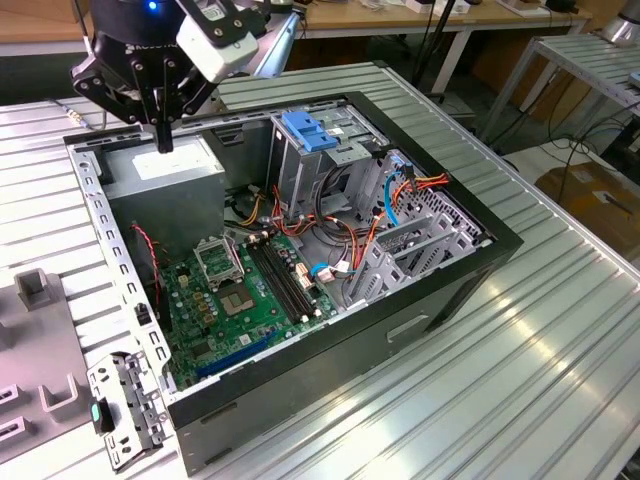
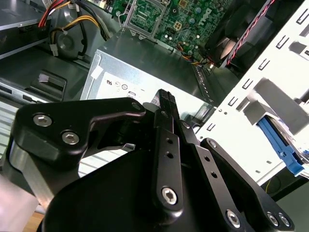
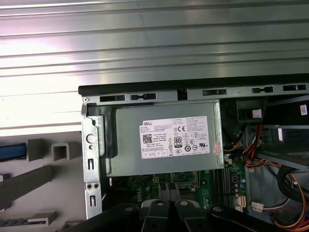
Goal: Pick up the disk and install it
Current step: 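Reach for the disk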
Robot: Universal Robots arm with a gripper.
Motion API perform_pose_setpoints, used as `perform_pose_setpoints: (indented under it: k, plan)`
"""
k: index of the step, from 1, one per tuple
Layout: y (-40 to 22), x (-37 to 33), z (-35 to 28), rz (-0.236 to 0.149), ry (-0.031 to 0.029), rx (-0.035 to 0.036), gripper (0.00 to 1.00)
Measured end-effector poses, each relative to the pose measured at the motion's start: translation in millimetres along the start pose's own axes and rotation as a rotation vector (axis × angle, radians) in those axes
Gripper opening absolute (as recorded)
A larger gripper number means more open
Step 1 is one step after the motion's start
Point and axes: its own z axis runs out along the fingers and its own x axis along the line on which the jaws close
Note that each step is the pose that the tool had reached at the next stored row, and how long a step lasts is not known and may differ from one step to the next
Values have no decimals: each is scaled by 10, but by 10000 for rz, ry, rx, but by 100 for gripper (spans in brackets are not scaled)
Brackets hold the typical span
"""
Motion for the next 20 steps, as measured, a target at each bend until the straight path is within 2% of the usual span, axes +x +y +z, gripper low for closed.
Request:
perform_pose_setpoints:
  k: [3,12,14,20]
  plan:
    - [-2,63,-1,0,0,0,11]
    - [81,248,-2,0,2,3,11]
    - [84,273,-2,-1,0,31,11]
    - [84,278,-2,-1,0,34,11]
